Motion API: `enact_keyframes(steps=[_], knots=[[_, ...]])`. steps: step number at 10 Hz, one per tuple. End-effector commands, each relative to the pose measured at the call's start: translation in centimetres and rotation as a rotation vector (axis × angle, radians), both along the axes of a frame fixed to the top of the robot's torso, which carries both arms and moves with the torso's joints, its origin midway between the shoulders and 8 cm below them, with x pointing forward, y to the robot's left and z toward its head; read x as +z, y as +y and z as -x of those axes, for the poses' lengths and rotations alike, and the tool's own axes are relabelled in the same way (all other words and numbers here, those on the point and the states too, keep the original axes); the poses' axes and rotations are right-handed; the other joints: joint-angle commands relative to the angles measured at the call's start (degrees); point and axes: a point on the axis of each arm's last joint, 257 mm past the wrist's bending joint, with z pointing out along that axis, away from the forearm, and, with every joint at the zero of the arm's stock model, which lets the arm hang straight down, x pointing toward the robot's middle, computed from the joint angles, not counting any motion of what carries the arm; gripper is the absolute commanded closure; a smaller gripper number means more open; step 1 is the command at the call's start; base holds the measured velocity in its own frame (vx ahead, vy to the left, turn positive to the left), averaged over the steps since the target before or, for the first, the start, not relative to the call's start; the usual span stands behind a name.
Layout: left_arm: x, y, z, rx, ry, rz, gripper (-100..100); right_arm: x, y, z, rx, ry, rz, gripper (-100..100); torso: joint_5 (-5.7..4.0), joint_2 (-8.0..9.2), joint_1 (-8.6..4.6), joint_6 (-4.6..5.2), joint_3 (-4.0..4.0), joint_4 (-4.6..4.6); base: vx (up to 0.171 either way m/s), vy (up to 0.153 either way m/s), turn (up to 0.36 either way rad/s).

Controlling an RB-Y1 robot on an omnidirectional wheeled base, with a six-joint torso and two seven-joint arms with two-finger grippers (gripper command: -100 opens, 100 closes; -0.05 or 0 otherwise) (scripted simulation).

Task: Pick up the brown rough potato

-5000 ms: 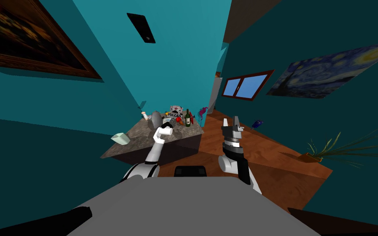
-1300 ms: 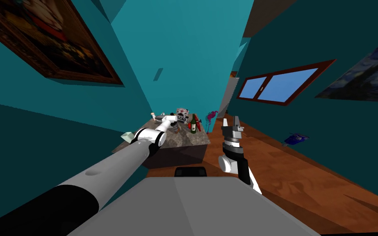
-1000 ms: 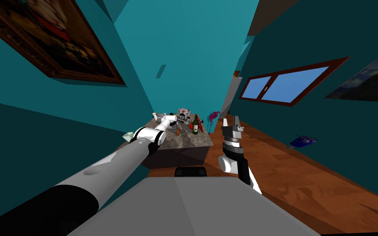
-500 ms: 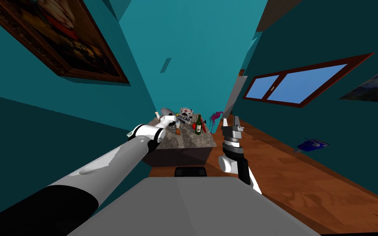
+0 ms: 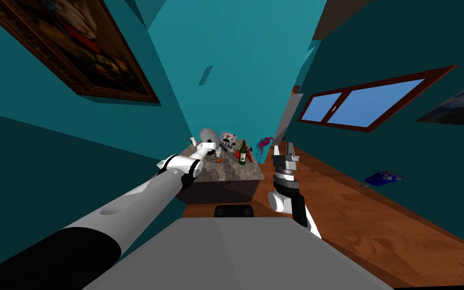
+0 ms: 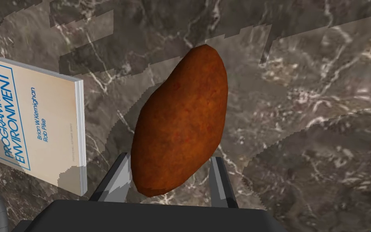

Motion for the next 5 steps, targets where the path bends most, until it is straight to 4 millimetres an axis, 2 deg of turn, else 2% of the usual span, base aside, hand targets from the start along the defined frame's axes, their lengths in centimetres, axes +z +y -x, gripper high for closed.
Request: enact_keyframes(steps=[1, 2, 3, 4, 5], knots=[[0.00, 0.00, 0.00, 0.000, 0.000, 0.000, 100, 0.00, 0.00, 0.00, 0.000, 0.000, 0.000, 0, 0.00, 0.00, 0.00, 0.00, 0.00, 0.00, 0.000, 0.000, 0.000], [0.01, 0.00, -0.01, 0.000, 0.000, 0.000, 100, 0.00, 0.00, 0.00, 0.000, 0.000, 0.000, 0, 0.00, -0.01, 0.00, 0.00, -0.01, 0.00, 0.000, 0.000, 0.000], [0.02, 0.00, -0.02, 0.000, -0.001, 0.000, 0, 0.00, 0.00, 0.00, 0.000, 0.000, 0.000, 0, 0.00, -0.02, 0.00, 0.00, -0.01, -0.01, 0.000, 0.000, 0.000], [0.02, -0.01, -0.03, 0.000, -0.001, 0.000, 100, 0.00, 0.00, 0.00, 0.000, 0.000, 0.000, 0, 0.00, -0.02, 0.01, 0.00, -0.02, -0.01, 0.000, 0.000, 0.000], [0.02, -0.01, -0.03, 0.000, -0.001, 0.000, 0, 0.00, 0.00, 0.00, 0.000, 0.000, 0.000, 0, 0.00, -0.02, 0.01, 0.00, -0.02, -0.01, 0.000, 0.000, 0.000]])
